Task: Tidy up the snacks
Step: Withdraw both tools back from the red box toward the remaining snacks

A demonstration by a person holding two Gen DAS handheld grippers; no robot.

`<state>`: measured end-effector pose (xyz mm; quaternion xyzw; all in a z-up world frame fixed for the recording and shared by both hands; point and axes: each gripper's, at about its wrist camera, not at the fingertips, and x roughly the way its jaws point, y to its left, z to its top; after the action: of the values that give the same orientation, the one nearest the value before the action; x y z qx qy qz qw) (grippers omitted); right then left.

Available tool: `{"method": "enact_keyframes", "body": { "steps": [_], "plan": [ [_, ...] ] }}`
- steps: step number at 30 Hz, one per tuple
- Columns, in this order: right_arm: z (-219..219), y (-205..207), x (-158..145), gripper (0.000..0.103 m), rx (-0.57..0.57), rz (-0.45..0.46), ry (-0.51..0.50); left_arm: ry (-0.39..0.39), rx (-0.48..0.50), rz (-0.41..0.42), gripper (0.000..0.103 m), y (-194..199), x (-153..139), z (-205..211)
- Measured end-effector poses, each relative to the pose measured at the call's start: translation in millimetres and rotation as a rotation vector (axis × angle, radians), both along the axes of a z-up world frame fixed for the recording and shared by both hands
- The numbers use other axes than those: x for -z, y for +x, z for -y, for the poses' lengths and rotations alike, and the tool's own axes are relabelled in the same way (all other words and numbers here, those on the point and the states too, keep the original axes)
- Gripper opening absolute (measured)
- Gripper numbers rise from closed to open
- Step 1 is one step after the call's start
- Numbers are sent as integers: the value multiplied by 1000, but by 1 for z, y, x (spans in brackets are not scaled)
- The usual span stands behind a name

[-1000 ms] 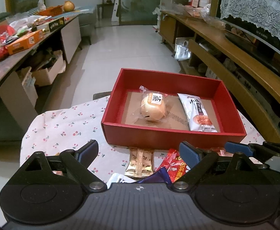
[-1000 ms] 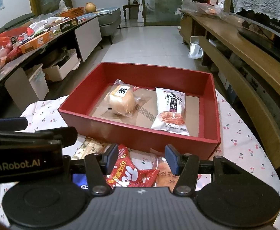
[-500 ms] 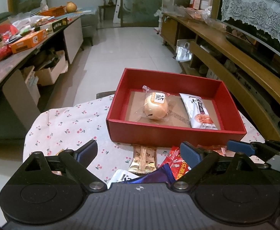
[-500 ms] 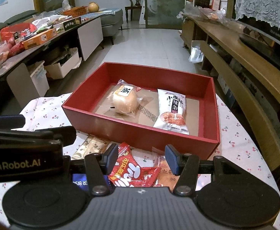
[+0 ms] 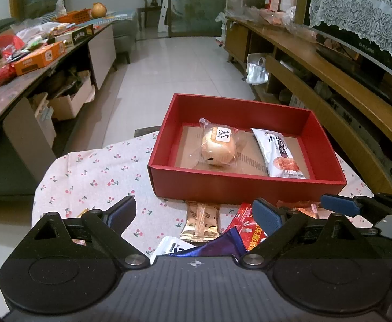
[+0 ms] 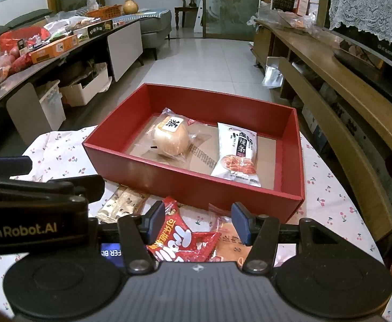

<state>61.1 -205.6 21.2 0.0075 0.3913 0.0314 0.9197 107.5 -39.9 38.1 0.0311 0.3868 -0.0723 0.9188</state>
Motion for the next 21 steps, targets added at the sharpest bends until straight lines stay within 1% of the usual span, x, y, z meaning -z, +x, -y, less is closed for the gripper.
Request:
{"method": "enact_keyframes", "body": {
  "steps": [12,16,21],
  "plan": [
    [-2,0,2,57,-5,-9,-14,10,0,-2,97,0,3,0],
    [-2,0,3,58,-2,-7,-29,18,-5,-5,97,1,5,-1],
    [-5,0,5,61,-8,-4,-72,36,-10,-14,97,1,8,-5]
  ]
}}
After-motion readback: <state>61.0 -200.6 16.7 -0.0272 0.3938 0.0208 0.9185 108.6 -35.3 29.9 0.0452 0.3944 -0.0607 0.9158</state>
